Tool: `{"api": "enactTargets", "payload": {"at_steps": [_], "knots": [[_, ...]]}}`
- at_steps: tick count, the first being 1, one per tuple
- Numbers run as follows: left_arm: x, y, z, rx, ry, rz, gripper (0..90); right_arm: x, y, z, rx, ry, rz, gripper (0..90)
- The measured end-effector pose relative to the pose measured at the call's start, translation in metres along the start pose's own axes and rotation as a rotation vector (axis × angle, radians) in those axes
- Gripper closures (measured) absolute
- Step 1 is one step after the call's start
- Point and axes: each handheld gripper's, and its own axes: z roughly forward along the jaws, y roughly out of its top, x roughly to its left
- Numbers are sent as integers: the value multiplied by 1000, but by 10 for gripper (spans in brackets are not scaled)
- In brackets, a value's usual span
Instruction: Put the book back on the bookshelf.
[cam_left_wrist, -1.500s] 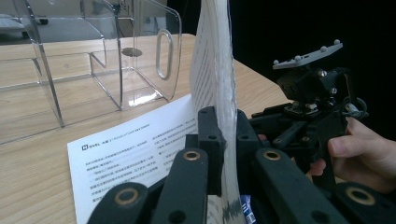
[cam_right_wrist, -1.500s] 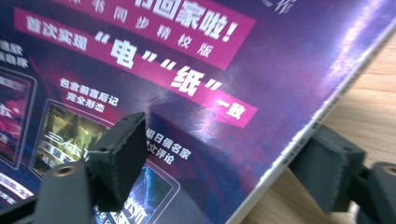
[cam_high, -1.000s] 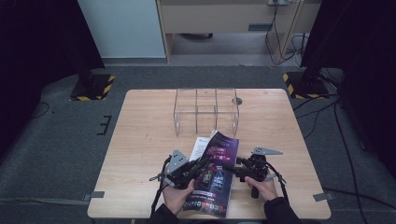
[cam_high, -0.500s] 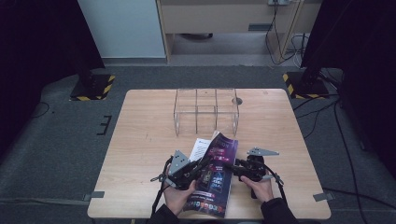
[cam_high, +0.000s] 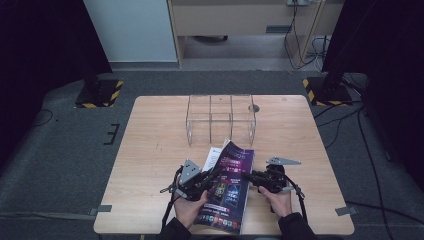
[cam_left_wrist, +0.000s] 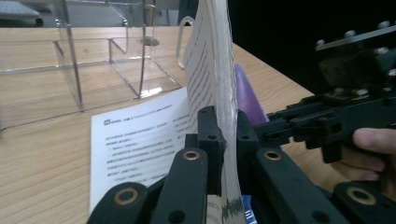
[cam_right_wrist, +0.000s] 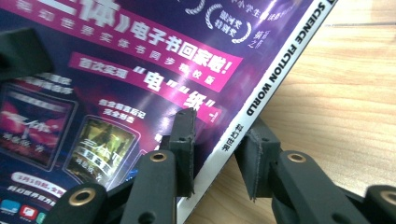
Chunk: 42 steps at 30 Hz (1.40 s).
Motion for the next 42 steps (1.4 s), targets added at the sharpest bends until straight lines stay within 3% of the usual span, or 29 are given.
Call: {"api": "enactTargets", "payload": {"at_steps": [7, 17, 31, 42], "knots": [[8, -3, 2, 15, 35, -9, 853, 5, 9, -6, -6, -15, -43, 714], [16, -9, 7, 35, 60, -16, 843, 10, 16, -15, -19, -23, -61, 738], [24, -15, 12, 63, 25, -61, 777, 15, 33, -32, -53, -14, -55, 806], [28, -18, 13, 62, 8, -68, 716, 21, 46, -37, -61, 0, -52, 831]]}}
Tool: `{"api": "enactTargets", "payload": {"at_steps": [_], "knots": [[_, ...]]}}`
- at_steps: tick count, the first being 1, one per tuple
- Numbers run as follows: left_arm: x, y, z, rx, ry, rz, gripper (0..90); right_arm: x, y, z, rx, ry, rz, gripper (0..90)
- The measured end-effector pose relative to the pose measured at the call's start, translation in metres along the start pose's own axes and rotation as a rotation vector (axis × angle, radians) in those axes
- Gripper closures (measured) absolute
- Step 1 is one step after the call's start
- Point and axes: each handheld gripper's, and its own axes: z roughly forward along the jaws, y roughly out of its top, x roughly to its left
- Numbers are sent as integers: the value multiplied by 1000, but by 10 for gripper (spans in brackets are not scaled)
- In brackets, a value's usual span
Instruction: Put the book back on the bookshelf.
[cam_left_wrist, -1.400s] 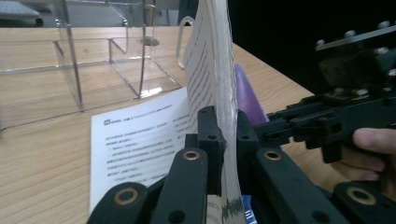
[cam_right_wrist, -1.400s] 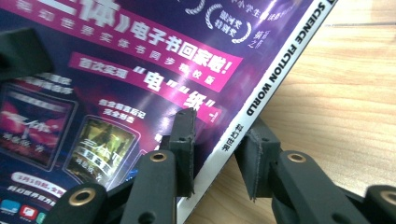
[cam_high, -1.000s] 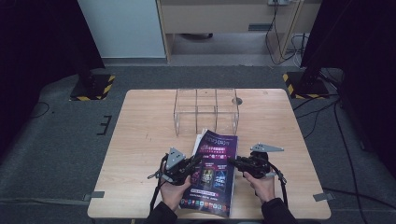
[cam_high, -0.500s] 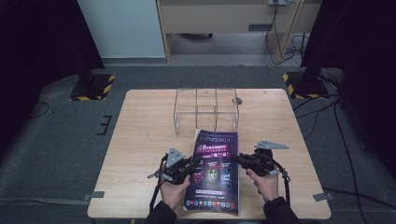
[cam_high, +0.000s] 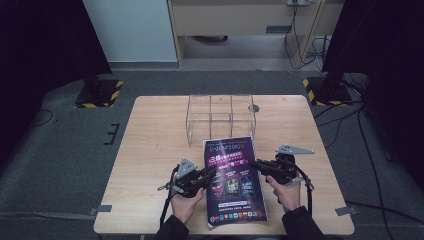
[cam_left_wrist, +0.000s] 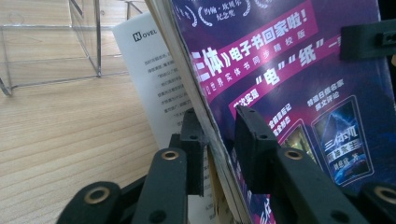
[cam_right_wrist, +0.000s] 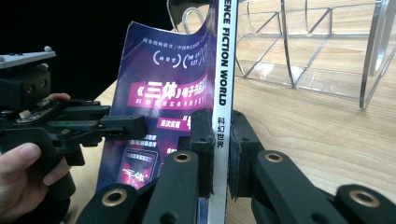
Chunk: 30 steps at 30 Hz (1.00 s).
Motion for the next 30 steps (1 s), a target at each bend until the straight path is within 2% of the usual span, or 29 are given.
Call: {"api": "enactTargets", "payload": {"at_steps": [7, 11, 15, 21, 24, 30], "knots": [[6, -2, 1, -2, -5, -27, 595, 4, 8, -5, -10, 14, -5, 832], [9, -2, 0, 7, 16, -28, 543, 8, 14, -10, -25, 26, -14, 832], [15, -4, -6, -3, 35, -17, 469, 11, 20, -16, -50, 33, -17, 832], [28, -7, -16, 26, 116, 1, 379, 10, 29, -26, -87, 18, -14, 833], [38, -12, -21, 54, 183, 14, 336, 10, 34, -31, -105, 16, -19, 833], [56, -20, -31, 115, 269, -12, 287, 16, 45, -38, -138, 5, -33, 833]]}}
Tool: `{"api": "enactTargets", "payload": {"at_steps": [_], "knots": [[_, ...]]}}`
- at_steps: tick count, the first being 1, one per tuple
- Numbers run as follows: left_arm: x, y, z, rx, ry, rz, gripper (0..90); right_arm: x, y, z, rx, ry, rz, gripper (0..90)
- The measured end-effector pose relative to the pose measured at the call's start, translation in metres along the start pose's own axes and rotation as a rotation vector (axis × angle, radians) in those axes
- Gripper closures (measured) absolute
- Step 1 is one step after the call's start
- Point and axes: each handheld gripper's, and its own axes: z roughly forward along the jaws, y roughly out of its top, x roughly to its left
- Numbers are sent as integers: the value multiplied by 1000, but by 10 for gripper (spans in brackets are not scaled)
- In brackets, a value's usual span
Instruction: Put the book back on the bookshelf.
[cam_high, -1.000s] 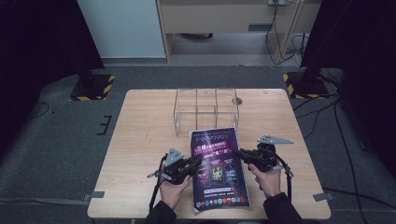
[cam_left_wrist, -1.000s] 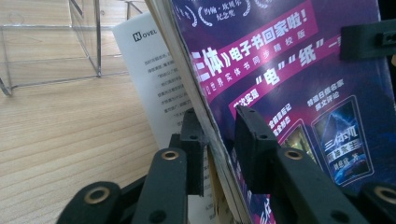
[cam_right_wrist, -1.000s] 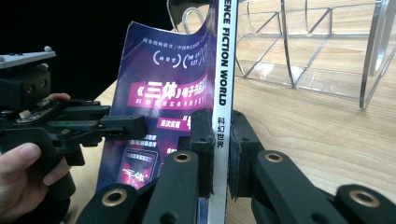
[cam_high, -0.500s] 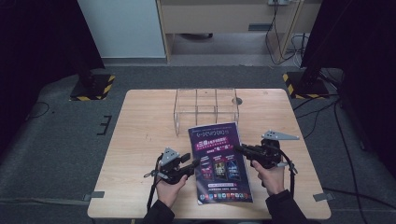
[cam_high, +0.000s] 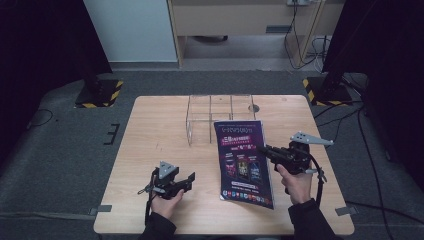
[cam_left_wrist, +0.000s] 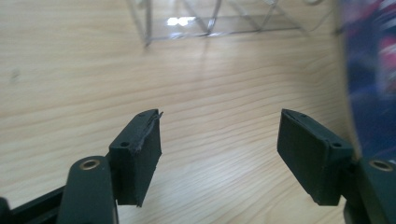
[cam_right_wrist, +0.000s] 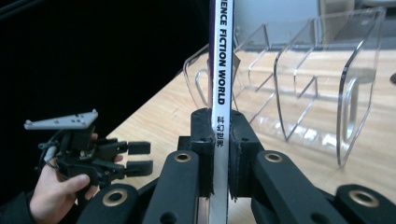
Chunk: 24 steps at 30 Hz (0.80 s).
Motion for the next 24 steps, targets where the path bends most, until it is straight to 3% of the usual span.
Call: {"api": "enactTargets", "payload": {"at_steps": [8, 14, 24], "knots": [[14, -11, 2, 97, 109, 27, 239, 8, 21, -10, -59, -13, -21, 833], [24, -14, 7, 129, 138, 30, 223, 12, 36, -17, -99, -44, -51, 833], [29, -15, 12, 140, 177, 47, 207, 11, 53, -23, -158, -94, -54, 833]]}}
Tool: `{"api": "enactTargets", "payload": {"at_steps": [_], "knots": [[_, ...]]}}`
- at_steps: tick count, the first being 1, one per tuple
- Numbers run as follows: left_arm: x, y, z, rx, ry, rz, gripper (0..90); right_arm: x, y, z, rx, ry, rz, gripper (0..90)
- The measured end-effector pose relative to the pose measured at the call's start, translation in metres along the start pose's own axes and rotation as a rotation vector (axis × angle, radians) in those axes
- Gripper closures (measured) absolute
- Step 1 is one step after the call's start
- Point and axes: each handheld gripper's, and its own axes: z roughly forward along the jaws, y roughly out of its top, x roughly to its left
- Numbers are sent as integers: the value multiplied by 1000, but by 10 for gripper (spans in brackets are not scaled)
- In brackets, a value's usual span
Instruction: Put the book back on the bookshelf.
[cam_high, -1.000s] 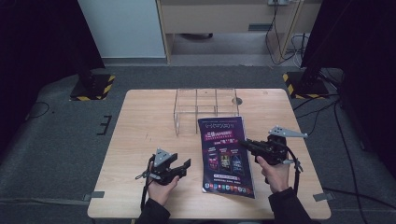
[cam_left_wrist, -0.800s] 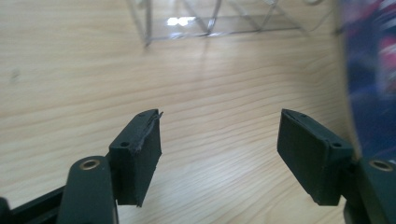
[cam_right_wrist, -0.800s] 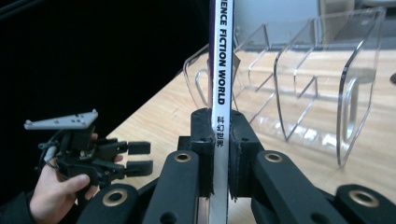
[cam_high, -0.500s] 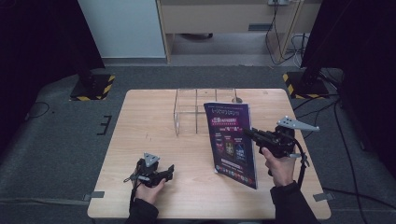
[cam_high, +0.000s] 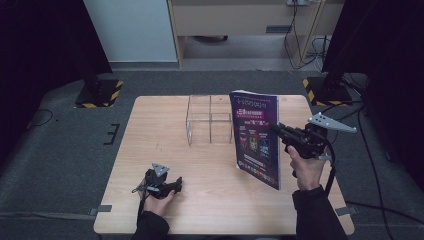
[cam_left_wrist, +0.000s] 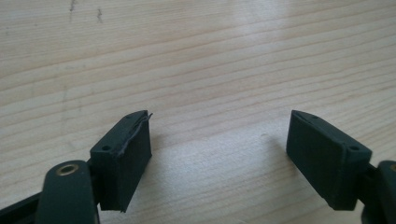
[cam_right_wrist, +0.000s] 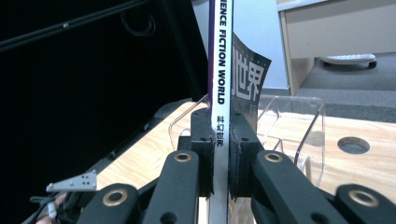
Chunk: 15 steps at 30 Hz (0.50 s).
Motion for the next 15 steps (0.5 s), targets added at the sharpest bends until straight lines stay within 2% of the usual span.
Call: {"api": "enactTargets", "payload": {"at_steps": [5, 15], "knots": [[1, 0, 2, -1, 17, 12, 193, 1, 4, 7, -18, -26, -16, 833], [2, -1, 4, -17, 29, 2, 138, 1, 17, 21, -65, -76, -47, 833]]}}
